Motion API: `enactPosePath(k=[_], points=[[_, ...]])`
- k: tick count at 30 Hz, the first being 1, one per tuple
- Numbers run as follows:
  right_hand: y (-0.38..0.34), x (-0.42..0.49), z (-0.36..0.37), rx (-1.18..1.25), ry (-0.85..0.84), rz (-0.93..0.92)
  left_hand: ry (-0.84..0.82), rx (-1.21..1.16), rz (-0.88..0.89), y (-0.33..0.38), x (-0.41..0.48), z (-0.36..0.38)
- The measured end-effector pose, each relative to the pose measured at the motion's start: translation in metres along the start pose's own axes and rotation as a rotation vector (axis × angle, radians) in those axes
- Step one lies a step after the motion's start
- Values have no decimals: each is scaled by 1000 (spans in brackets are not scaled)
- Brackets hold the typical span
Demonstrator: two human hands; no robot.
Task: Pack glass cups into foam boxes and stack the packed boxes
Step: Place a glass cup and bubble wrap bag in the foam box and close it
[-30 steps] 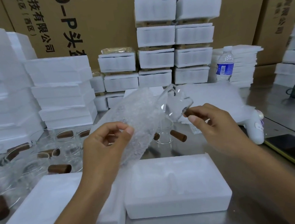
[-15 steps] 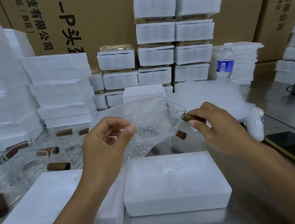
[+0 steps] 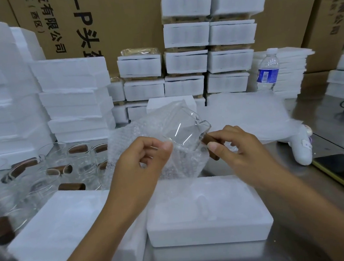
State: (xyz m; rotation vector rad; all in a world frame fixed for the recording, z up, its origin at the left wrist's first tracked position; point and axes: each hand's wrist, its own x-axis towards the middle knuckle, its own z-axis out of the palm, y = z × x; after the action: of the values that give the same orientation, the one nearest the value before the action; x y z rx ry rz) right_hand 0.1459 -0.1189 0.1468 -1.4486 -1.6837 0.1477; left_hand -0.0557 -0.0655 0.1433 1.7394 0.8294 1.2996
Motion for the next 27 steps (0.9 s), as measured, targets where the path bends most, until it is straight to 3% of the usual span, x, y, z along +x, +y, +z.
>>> enactPosePath(k=[17,22,27], points=[[-10,-4,10,-6,104,30,8,-123,-65,2,1,-3],[-1,-1,-1,-185,115,1,137,-176,-77,3,3,-6],[-3,-3,1,-352,43,-87,108,-94,16,9,0,-5]])
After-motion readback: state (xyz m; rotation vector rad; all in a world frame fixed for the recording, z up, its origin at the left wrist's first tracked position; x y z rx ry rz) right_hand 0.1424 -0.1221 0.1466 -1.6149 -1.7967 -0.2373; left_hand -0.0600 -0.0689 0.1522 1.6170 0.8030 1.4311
